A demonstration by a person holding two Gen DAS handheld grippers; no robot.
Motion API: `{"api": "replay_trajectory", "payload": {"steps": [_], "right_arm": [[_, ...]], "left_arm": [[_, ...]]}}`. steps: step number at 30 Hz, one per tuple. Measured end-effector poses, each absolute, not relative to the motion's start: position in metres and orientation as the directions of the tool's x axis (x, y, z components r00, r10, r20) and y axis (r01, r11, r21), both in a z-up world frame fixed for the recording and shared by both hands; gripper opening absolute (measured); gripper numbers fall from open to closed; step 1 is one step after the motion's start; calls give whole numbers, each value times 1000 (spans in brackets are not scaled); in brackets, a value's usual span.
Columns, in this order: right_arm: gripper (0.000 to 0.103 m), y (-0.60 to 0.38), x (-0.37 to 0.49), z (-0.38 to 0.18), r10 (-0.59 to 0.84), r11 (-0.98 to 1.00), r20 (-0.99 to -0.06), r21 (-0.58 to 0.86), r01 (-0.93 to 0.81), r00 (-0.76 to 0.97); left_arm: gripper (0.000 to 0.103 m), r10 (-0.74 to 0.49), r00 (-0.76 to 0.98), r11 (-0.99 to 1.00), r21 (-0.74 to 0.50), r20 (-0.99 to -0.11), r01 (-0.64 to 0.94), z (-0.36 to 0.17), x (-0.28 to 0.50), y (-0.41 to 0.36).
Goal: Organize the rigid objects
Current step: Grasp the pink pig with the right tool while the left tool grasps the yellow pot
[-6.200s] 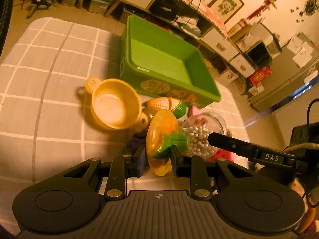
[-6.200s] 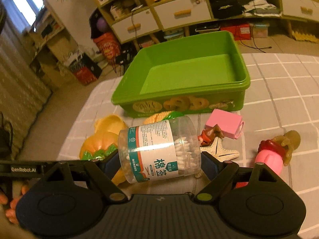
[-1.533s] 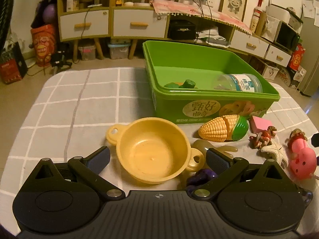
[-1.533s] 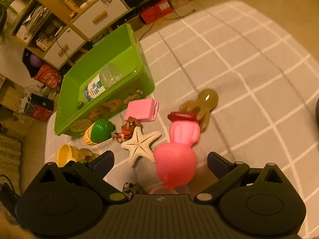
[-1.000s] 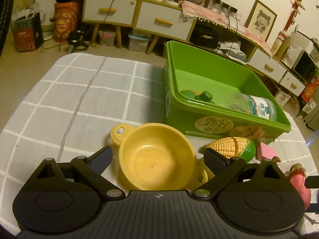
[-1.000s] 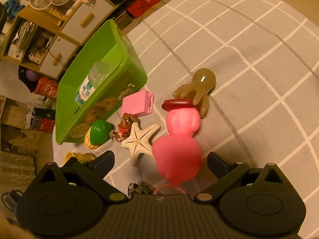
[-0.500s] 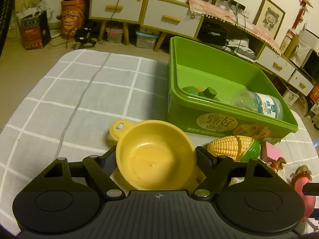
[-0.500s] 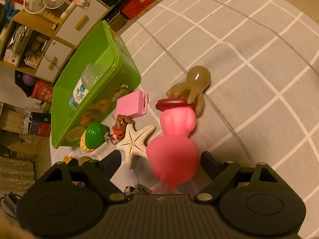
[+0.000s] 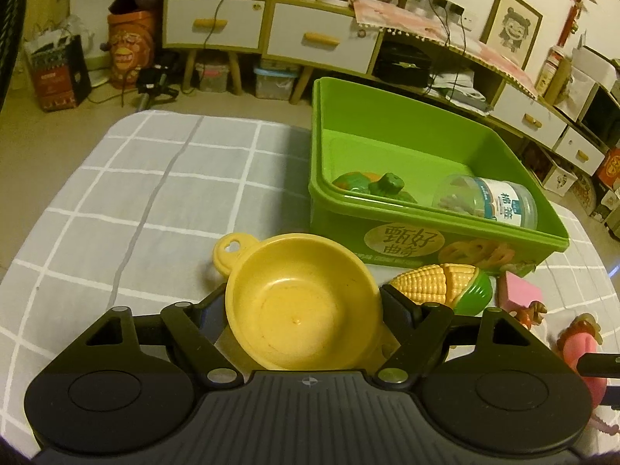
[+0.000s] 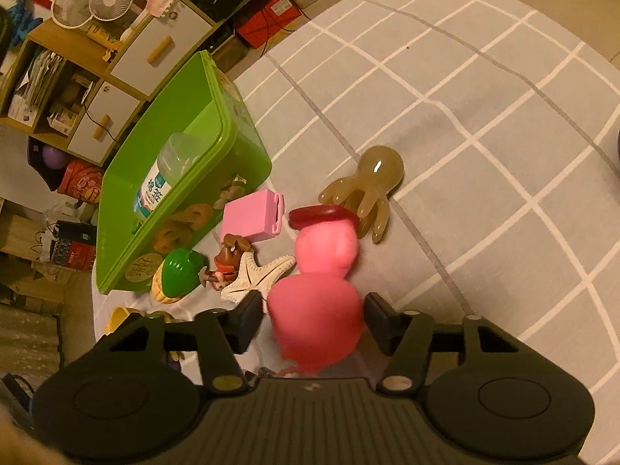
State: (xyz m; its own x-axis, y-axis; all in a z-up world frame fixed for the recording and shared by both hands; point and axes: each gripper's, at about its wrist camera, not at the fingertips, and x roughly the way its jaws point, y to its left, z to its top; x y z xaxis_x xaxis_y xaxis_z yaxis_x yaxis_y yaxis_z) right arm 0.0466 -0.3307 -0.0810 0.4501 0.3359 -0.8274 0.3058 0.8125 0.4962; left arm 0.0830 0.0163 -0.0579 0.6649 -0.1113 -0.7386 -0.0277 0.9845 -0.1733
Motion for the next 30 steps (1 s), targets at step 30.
{"api": "replay_trajectory", "payload": {"steps": [30], "right_arm": [[29, -337, 43, -31, 420, 753, -687, 628, 194, 593]], "left_arm": [[82, -154, 709, 965, -257, -688, -40, -9, 70, 23]]}}
